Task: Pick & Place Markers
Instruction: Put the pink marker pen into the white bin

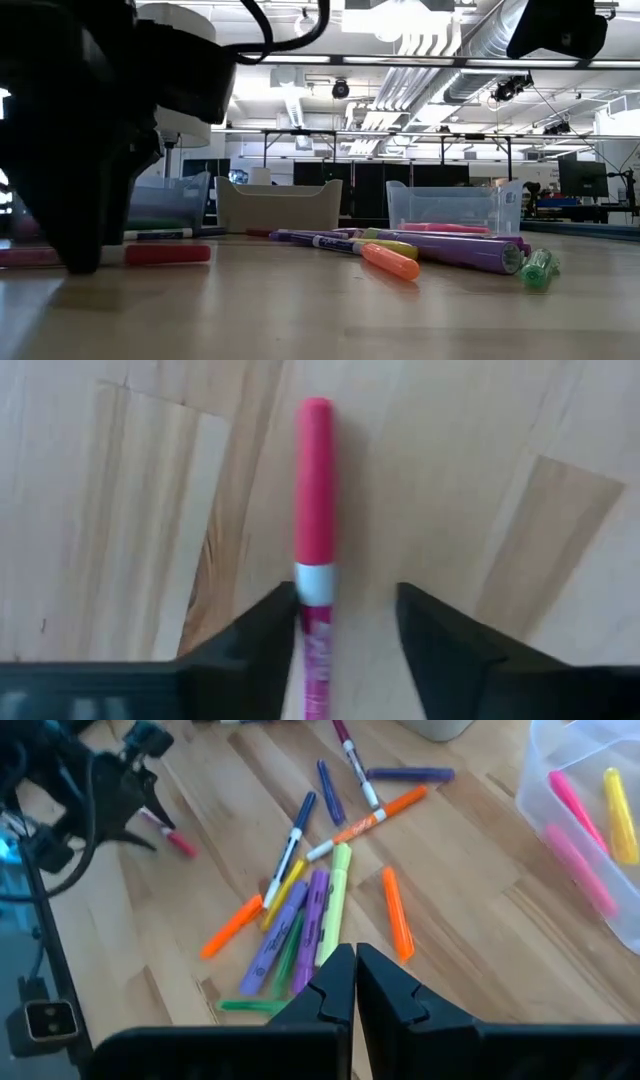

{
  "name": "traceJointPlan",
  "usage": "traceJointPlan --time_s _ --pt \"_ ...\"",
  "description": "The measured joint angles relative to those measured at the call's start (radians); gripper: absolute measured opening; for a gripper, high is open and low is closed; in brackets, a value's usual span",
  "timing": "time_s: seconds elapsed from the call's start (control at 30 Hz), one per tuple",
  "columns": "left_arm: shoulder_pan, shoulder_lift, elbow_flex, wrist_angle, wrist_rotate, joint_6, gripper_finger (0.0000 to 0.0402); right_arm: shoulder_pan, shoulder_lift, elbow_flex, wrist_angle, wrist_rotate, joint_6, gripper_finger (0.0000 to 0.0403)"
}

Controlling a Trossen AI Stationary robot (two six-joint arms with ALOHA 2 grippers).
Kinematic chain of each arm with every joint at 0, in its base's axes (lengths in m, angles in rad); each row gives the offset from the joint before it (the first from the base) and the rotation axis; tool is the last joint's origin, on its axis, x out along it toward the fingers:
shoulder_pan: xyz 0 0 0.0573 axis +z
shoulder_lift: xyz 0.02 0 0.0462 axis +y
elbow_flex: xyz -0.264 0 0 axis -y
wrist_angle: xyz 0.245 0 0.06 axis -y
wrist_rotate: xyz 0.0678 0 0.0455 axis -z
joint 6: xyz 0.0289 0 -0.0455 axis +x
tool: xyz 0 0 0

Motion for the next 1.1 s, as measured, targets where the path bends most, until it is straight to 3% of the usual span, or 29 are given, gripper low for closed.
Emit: traceJointPlan --time_s 0.17,0.23,0.4,0.63,1.0,1.1 --pt "0.043 0.0 -0.001 0.003 0.049 -0.011 0.0048 0.01 0.019 0.0 0.003 -0.002 -0.021 0.0002" --pt "0.062 0.0 -0.001 0.007 0.083 -0.014 0.0023 0.016 0.02 0.0 0.003 -0.003 -0.04 0.0001" --pt "0.109 0.001 -0.003 0.034 0.125 -0.056 0.0034 0.033 0.016 0.0 -0.015 -0.126 -0.204 0.0" --pt "0.158 0.009 0.039 0.032 0.151 -0.067 0.0025 0.033 -0.09 -0.155 0.054 -0.146 -0.291 0.0" --pt "0.244 0.019 0.186 0.048 -0.056 -0.081 0.0023 0.001 -0.399 -0.504 0.453 -0.086 -0.343 0.0" --pt "0.281 0.018 0.257 0.013 -0.041 -0.045 0.0023 -0.023 -0.444 -0.555 0.483 -0.092 -0.338 0.0"
